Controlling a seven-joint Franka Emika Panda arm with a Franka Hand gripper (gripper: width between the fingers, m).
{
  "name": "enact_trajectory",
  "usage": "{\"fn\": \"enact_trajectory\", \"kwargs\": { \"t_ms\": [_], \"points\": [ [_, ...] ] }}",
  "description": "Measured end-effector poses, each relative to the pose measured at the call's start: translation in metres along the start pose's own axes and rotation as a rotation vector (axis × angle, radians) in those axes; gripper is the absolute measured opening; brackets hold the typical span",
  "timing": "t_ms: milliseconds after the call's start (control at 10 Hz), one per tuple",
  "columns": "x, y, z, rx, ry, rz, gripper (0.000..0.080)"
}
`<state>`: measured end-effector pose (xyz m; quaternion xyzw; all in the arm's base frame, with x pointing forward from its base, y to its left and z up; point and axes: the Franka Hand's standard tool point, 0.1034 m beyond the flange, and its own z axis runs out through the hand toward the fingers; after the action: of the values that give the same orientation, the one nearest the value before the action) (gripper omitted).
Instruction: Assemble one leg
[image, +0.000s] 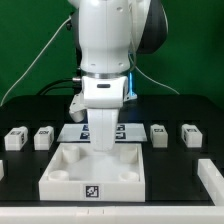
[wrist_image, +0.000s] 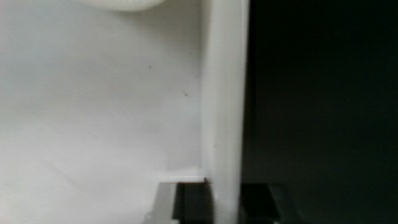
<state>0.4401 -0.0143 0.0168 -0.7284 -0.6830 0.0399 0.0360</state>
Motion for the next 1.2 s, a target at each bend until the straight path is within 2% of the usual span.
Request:
{"fn": "enact_trajectory", "kwargs": {
  "t_ms": [200,300,500,1000,1200],
  "points": [
    [0.024,0.018,-0.001,-0.002,0.006,0.014,0.0061],
    [0.039,0.028,-0.003,-0.010,0.013,0.006,0.0061],
    [0.061,0.040,-0.005,-0.027,0.026,-0.008,0.0061],
    [0.094,0.046,-0.010,-0.041,0.050,-0.058,0.0061],
    [0.095,0.047,-0.012,-0.045,0.051,-0.060,0.0061]
  ]
}}
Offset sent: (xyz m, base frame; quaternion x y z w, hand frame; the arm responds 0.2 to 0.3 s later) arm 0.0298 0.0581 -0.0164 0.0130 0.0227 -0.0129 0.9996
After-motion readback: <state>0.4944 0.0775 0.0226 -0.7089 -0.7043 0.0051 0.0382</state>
